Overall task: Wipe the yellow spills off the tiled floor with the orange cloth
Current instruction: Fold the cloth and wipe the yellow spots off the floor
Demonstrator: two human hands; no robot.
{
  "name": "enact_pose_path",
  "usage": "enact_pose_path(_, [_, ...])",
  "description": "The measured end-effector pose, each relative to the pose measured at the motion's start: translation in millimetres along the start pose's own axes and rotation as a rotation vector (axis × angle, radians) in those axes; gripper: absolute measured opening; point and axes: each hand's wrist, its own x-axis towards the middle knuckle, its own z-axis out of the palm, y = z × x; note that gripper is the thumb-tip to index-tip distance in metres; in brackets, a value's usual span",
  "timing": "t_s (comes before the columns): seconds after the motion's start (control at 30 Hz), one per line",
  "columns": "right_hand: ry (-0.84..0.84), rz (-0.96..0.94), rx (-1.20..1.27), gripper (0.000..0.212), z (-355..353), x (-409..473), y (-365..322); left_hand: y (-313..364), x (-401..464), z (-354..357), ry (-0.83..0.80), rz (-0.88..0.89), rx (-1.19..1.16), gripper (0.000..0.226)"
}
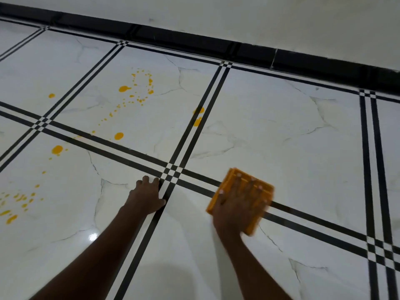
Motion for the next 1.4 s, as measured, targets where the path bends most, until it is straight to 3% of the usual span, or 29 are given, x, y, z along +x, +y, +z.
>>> enact_pose_path(0.07, [-0.12, -0.317, -0.013, 0.072, 14, 11, -33, 3, 1, -7, -0.04, 0.006, -0.003, 0.076])
enact_pose_path(0.13, [-0.204, -0.488, -0.064, 0.072, 18, 41, -40, 0, 0, -13, -0.086, 0.015, -0.019, 0.074])
enact_pose_path(0.23, [-0.174, -0.473, -0.087, 0.071, 9, 74, -13, -13, -5, -29, -0.128, -0.013, -0.019, 0.079])
enact_pose_path(0.37, [-0.206, -0.278, -0.095, 0.075, 1, 65, -18, -41, -3, -45, -0.078, -0.024, -0.027, 0.084])
enact_pose_path(0.43, [-0.26, -0.416, -0.078, 0.075, 14, 57, -56, -52, 3, -47, -0.044, -0.025, -0.01, 0.086])
enact_pose_path(0.5, [-0.337, -0.706, -0.112, 0.076, 29, 68, -104, -62, 14, -48, -0.002, -0.003, -0.005, 0.087])
enact_pose_path(0.57, [-0.417, -0.823, -0.193, 0.08, 34, 101, -143, -72, 31, -49, 0.037, 0.025, -0.015, 0.088])
enact_pose_path(0.63, [-0.465, -0.743, -0.273, 0.078, 37, 129, -162, -80, 49, -54, 0.05, 0.049, -0.013, 0.091])
enact_pose_path(0.73, [-0.346, -0.493, -0.299, 0.08, 34, 136, -147, -82, 77, -69, 0.013, 0.103, -0.074, 0.088])
enact_pose_path(0.83, [-0.345, -0.415, -0.295, 0.079, 24, 107, -105, -73, 86, -76, -0.017, 0.157, -0.095, 0.077])
enact_pose_path(0.9, [-0.382, -0.428, -0.337, 0.078, 17, 99, -93, -67, 95, -74, 0.059, 0.194, -0.042, 0.077])
enact_pose_path(1.1, [-0.242, -0.326, -0.243, 0.093, 46, 249, -157, -56, 124, -27, 0.256, 0.247, -0.025, 0.086])
enact_pose_path(1.2, [-0.246, -0.38, -0.142, 0.101, 63, 277, -212, -62, 135, -7, 0.396, 0.269, -0.046, 0.085])
enact_pose_path(1.33, [-0.203, -0.734, -0.201, 0.071, 80, 184, -221, -67, 133, -13, 0.352, 0.261, -0.054, 0.088])
enact_pose_path(1.4, [-0.277, -0.827, -0.207, 0.07, 65, 152, -193, -63, 127, -22, 0.333, 0.238, -0.065, 0.09])
